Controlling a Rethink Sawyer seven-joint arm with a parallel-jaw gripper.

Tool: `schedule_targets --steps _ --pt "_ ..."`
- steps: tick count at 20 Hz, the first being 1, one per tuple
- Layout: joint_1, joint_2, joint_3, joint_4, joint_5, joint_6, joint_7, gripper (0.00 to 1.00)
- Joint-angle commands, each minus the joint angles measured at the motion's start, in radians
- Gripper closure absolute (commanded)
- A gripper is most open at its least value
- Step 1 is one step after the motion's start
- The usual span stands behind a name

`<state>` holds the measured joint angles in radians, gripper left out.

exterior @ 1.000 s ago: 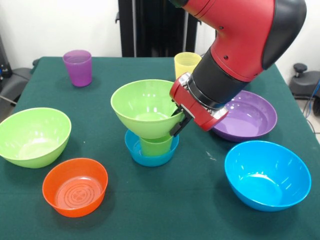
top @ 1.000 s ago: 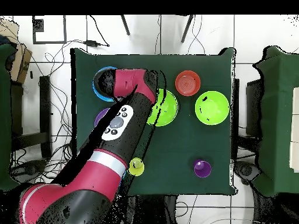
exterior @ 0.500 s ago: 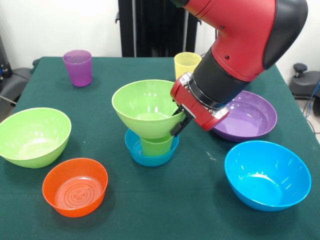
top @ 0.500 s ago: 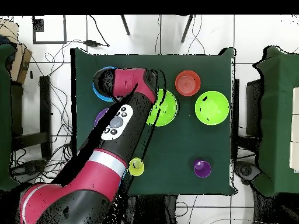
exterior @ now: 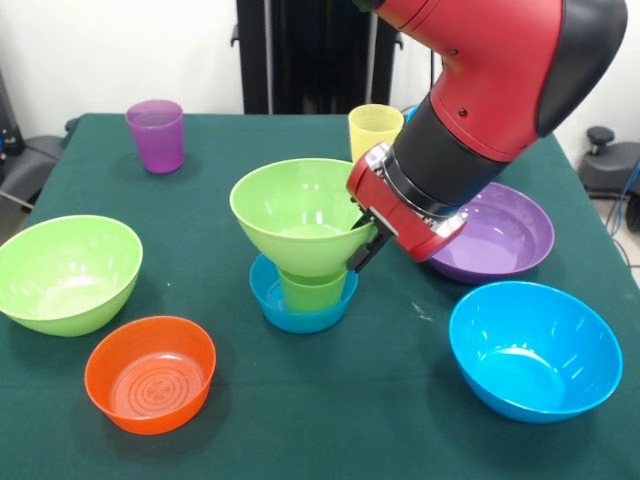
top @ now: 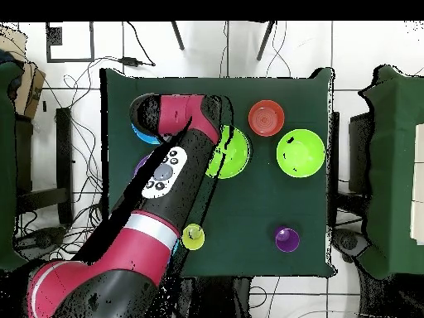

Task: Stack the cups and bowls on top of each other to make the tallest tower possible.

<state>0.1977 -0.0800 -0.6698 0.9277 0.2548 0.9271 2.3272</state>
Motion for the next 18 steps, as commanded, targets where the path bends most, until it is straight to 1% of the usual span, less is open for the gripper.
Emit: schedule_targets --steps 1,18 --pt "-0.026 -0.018 0.078 -0.063 -0.016 0.108 0.050 1.00" --pt "-0.039 0.000 0.092 -0.058 -0.021 0.065 0.045 1.00"
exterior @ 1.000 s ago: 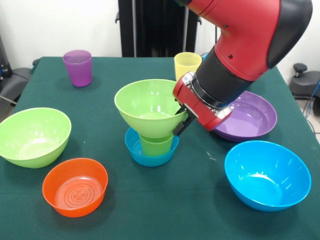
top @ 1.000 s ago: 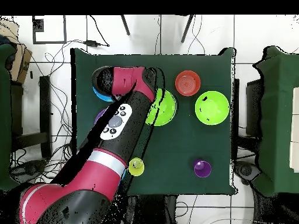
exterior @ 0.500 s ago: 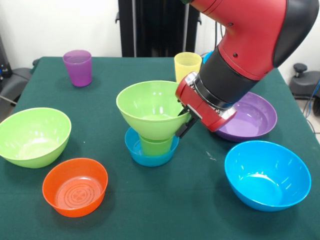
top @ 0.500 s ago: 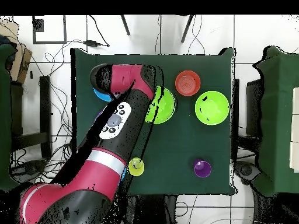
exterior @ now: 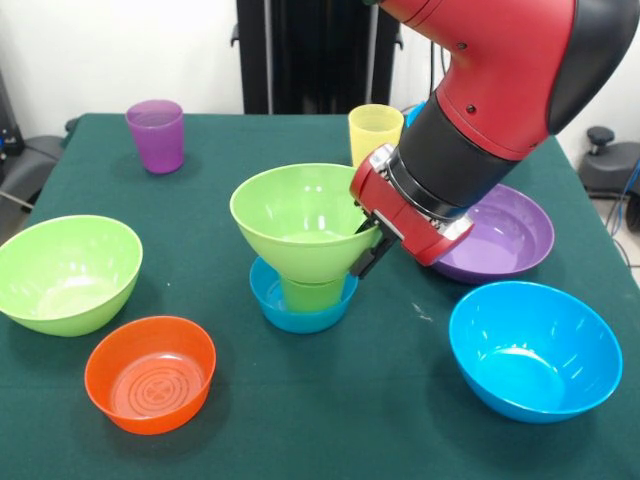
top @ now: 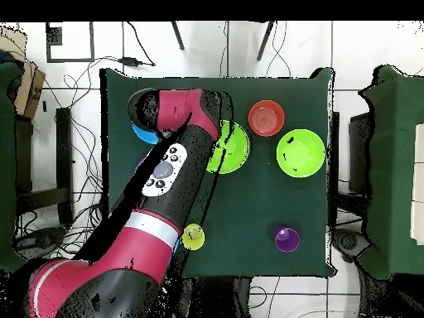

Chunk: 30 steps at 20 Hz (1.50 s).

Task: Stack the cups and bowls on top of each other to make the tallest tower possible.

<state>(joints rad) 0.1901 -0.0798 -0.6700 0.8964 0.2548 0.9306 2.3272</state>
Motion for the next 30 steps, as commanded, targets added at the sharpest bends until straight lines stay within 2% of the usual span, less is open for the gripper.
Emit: schedule_targets --steps 1,30 --pt "-0.029 0.001 0.092 -0.024 -0.022 0.058 0.048 1.00" --pt "-0.030 0.016 0.091 -0.024 -0.028 0.035 0.044 1.00"
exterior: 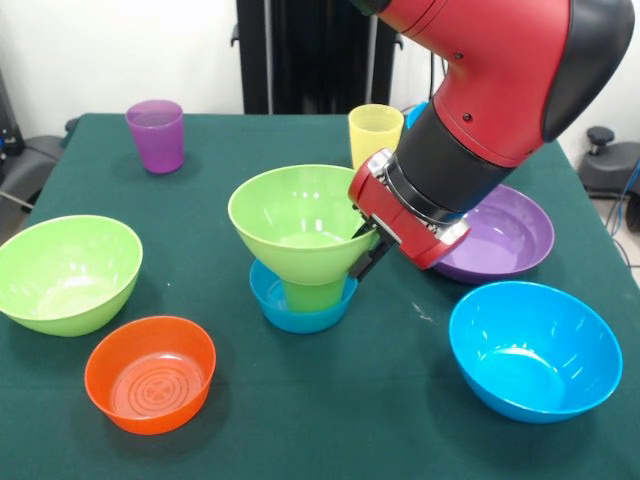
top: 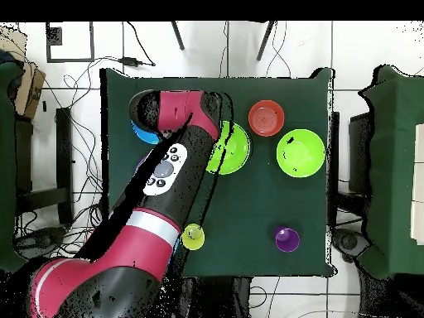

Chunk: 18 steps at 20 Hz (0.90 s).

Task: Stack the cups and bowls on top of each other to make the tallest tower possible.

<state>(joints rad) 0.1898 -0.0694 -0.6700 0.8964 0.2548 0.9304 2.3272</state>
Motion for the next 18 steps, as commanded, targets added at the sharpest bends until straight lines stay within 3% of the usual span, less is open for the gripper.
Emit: schedule_targets --steps 1,15,16,18 --pt "-0.029 0.005 0.092 -0.024 -0.028 0.032 0.044 1.00" --pt "-0.036 0.000 0.106 -0.020 -0.025 0.033 0.028 1.00" --pt "-0.036 0.001 0.105 -0.021 -0.026 0.033 0.028 0.00" --pt "-0.037 0.001 0.106 -0.022 -0.026 0.033 0.026 0.00"
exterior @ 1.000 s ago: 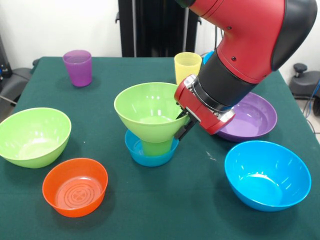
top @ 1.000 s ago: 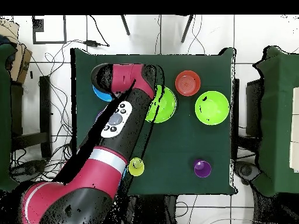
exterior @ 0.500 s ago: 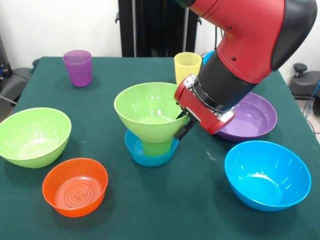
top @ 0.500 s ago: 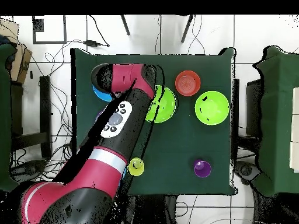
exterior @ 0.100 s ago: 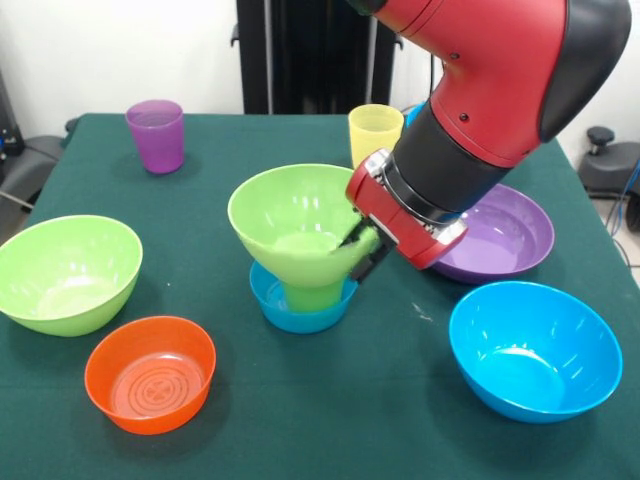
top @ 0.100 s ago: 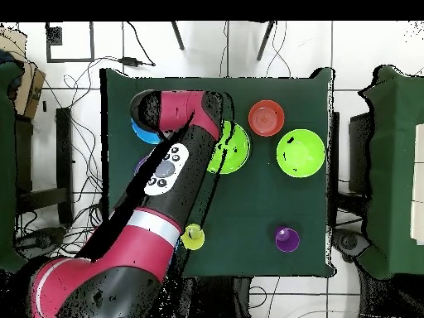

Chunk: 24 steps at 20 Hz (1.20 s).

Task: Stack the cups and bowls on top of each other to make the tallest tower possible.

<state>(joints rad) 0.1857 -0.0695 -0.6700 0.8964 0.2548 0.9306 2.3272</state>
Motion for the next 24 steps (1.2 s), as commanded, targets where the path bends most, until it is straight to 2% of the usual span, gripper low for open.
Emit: schedule_targets --steps 1,11,14,24 --pt "-0.033 0.001 0.106 -0.022 -0.026 0.033 0.025 0.00" --pt "-0.035 0.002 0.106 -0.026 -0.027 0.036 0.023 0.00" --pt "-0.033 -0.002 0.115 -0.005 -0.016 0.009 0.048 0.00" --pt "-0.038 -0.047 0.151 0.021 0.003 -0.027 0.028 0.00"
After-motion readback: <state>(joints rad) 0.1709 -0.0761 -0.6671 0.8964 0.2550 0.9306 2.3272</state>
